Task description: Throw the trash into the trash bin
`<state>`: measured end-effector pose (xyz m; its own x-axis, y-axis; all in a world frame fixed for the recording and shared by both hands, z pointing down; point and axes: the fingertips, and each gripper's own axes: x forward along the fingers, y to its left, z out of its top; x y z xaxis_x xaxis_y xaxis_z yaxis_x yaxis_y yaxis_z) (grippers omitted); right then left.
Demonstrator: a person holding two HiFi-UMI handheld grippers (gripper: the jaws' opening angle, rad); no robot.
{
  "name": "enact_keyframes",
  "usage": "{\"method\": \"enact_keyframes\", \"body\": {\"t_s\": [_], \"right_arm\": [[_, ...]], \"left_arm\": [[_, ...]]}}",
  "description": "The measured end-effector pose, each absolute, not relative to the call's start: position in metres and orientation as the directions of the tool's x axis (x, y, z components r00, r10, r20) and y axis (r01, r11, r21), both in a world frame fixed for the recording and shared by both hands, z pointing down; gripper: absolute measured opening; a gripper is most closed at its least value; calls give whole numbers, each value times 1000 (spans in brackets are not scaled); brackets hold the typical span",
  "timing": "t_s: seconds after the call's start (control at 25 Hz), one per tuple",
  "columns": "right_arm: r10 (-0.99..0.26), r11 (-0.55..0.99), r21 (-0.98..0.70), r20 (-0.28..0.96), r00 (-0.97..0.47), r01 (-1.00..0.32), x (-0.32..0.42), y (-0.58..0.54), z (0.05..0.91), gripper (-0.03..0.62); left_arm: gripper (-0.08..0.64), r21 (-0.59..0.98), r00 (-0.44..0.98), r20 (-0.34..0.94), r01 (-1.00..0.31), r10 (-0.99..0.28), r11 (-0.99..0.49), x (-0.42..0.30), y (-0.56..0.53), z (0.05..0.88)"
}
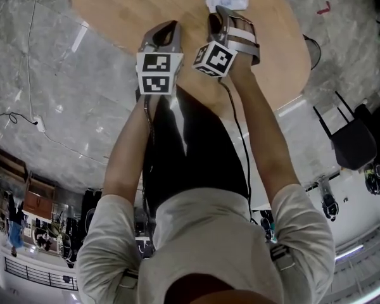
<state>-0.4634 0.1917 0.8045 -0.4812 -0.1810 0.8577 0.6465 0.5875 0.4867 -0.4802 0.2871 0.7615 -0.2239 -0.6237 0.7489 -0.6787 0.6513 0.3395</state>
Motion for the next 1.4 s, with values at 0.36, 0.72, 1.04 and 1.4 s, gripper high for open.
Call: {"method": "enact_keyframes", "body": {"t_s": [0.36, 0.72, 1.04, 1.4], "right_arm": [[-181, 592, 537, 815, -550, 601, -480, 187, 785, 21], [-54, 777, 420, 787, -614, 470, -488, 208, 714, 12], [52, 918, 251, 690, -722, 307, -478, 250, 588, 12], [42, 965, 192, 563, -826, 180, -420, 290, 430, 12]], "left_arm": [[18, 335, -233, 751, -673, -618, 660, -467, 292, 753], [18, 309, -292, 737, -656, -610, 688, -474, 306, 695], [18, 292, -397, 660, -646, -638, 705, -463, 337, 591], [18, 257, -524, 519, -658, -676, 708, -413, 373, 442]]}}
